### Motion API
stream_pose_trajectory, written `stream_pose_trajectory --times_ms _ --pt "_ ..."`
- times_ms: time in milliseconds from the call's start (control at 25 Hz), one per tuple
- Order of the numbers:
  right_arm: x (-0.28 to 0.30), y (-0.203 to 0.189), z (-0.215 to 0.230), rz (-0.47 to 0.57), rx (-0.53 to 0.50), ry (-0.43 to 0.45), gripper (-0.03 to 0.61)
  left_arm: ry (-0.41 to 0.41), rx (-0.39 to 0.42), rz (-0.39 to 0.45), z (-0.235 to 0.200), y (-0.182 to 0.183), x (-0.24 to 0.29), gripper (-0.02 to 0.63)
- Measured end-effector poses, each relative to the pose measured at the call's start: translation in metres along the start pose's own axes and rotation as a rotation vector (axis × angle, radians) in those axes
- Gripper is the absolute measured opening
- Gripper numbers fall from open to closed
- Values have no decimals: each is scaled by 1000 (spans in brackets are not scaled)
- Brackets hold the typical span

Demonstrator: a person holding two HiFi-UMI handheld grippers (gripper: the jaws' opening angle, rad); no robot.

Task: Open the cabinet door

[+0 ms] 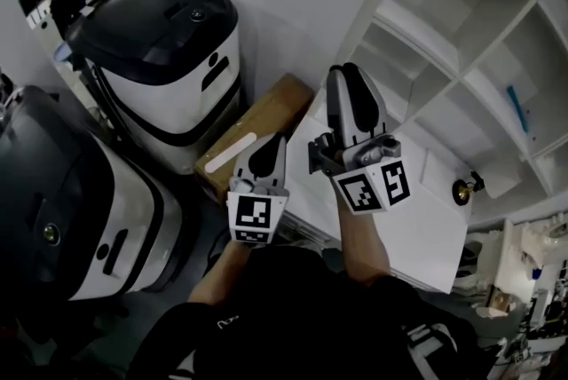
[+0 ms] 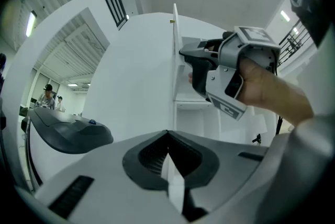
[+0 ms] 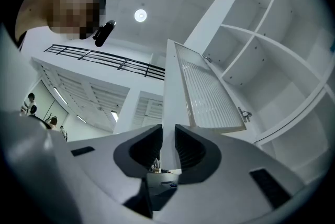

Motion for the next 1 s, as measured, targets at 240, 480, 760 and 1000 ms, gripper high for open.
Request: stream_pose_trajectory --times_ms 240,480,760,1000 --pt "8 -7 -1 25 62 16 89 90 13 11 -25 4 -14 11" --pt "2 -7 -5 27 45 47 66 93 10 22 -31 7 -14 11" --pt "-24 -7 3 -7 -16 33 18 -30 5 -6 -3 -2 7 11" --pt "-56 -13 23 -97 -97 -108 18 -145 -10 -42 23 -14 25 11"
Point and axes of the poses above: the fingertips, and each gripper's own axes: x forward along the fingers, z to its right, y out of its top, the point moved 9 cm from there along -x, backward along the fingers, and after that the axes turned 2 degrees about z, right-handed, at the moved point
